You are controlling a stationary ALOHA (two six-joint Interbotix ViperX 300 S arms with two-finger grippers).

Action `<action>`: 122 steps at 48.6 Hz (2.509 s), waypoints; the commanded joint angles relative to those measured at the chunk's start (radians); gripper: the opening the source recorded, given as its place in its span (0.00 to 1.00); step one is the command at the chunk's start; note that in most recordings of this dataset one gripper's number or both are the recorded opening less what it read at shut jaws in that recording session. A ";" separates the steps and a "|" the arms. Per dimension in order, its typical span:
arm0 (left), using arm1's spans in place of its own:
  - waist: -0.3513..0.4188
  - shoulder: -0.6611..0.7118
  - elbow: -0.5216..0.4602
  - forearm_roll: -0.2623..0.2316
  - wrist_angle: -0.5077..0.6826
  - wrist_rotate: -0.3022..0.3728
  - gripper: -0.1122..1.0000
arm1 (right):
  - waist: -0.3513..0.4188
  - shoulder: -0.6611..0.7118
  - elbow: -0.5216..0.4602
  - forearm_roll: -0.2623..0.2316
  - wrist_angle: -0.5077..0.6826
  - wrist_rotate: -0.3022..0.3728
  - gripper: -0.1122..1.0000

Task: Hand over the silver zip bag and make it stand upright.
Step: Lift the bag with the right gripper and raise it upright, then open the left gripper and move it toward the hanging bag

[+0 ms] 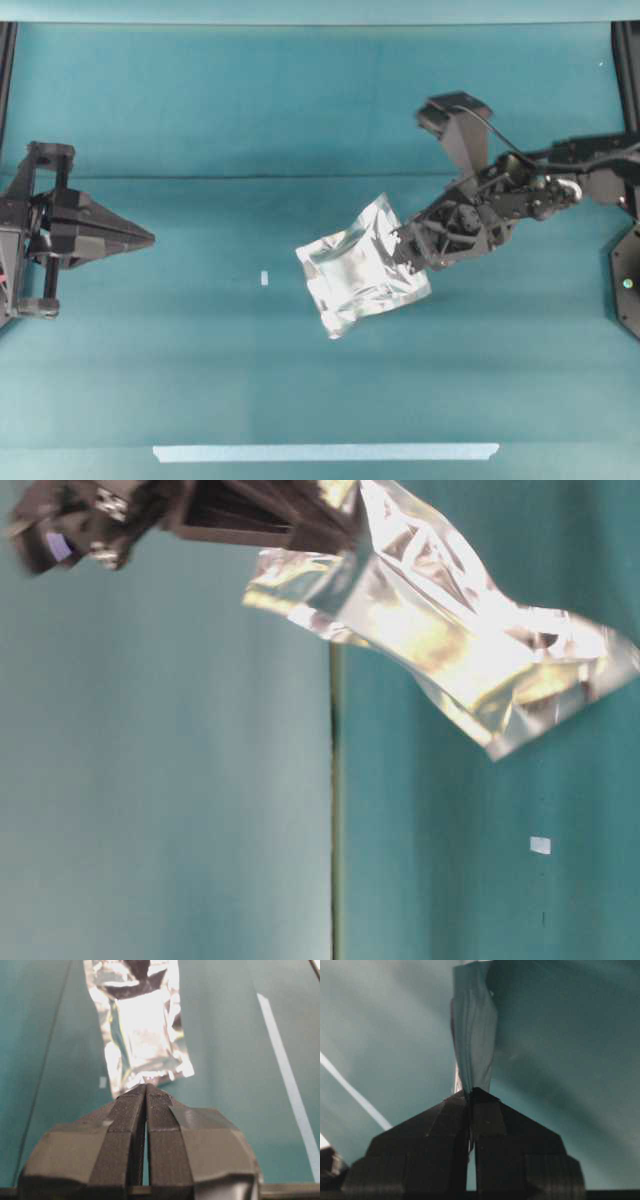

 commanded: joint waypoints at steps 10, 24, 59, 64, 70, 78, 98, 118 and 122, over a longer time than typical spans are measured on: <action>0.020 0.003 -0.014 0.002 -0.005 -0.029 0.09 | 0.018 0.000 -0.204 -0.192 0.278 -0.037 0.11; 0.048 0.069 -0.049 0.002 -0.012 -0.072 0.09 | 0.095 0.114 -0.414 -0.221 0.442 -0.298 0.11; 0.048 0.117 -0.051 0.002 -0.091 -0.123 0.09 | 0.137 0.265 -0.571 -0.382 0.607 -0.683 0.11; 0.048 0.120 -0.048 0.002 -0.091 -0.133 0.10 | 0.137 0.265 -0.571 -0.391 0.591 -0.692 0.11; 0.052 0.126 -0.048 0.002 -0.091 -0.141 0.20 | 0.137 0.267 -0.571 -0.393 0.569 -0.701 0.11; 0.052 0.143 -0.048 0.003 -0.087 -0.129 0.60 | 0.138 0.276 -0.568 -0.393 0.566 -0.715 0.11; 0.051 0.218 -0.026 0.003 -0.098 -0.101 0.93 | 0.149 0.307 -0.568 -0.393 0.546 -0.718 0.11; 0.051 0.298 -0.028 0.003 -0.156 -0.100 0.94 | 0.149 0.321 -0.575 -0.417 0.520 -0.721 0.11; 0.051 0.305 -0.028 0.003 -0.156 -0.100 0.94 | 0.147 0.322 -0.577 -0.431 0.518 -0.723 0.11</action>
